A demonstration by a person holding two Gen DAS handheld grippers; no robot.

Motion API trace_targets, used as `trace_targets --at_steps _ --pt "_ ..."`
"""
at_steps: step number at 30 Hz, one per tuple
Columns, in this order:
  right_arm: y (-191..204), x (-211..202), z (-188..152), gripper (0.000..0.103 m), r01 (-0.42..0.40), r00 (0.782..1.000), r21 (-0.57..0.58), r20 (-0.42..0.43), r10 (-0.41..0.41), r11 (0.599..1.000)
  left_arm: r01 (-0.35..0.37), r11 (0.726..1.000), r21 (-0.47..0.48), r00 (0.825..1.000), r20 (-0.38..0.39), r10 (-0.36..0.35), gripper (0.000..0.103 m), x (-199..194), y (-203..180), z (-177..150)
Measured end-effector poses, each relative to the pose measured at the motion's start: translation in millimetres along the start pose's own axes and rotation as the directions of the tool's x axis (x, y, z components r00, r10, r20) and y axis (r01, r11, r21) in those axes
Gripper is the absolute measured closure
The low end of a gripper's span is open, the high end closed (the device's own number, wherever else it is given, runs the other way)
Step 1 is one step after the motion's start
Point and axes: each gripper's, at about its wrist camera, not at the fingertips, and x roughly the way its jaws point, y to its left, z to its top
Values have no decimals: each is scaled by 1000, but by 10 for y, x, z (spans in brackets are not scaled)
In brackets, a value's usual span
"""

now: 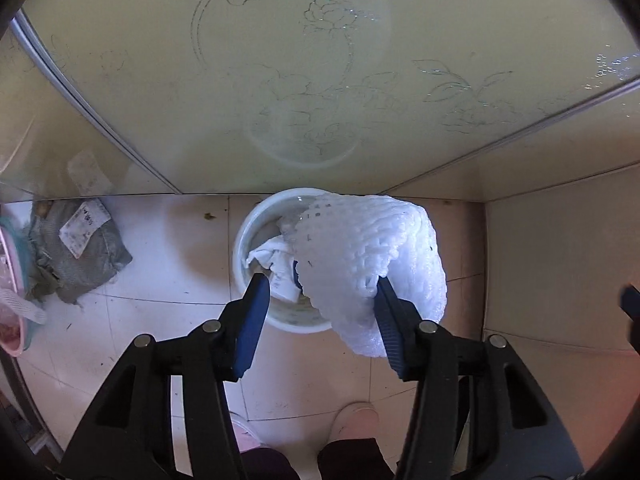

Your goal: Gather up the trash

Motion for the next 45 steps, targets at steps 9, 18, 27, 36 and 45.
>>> trace_targets --at_steps 9,18,27,36,45 --pt "0 628 15 31 -266 964 -21 -28 265 964 34 994 102 996 76 -42 52 -218 -51 -97" --pt "195 1009 146 31 -287 955 -113 -113 274 951 20 977 213 991 122 -47 52 -366 -147 -159" --pt "182 1103 174 32 -181 980 -101 -99 171 978 11 987 160 991 129 -32 52 -217 -4 -101" --pt "-1 700 32 32 -154 987 -43 -50 152 987 2 993 114 986 168 -21 52 -282 -11 7" --pt "27 -137 70 32 -84 996 -22 6 84 996 -101 989 109 979 191 79 52 -1068 -102 -220"
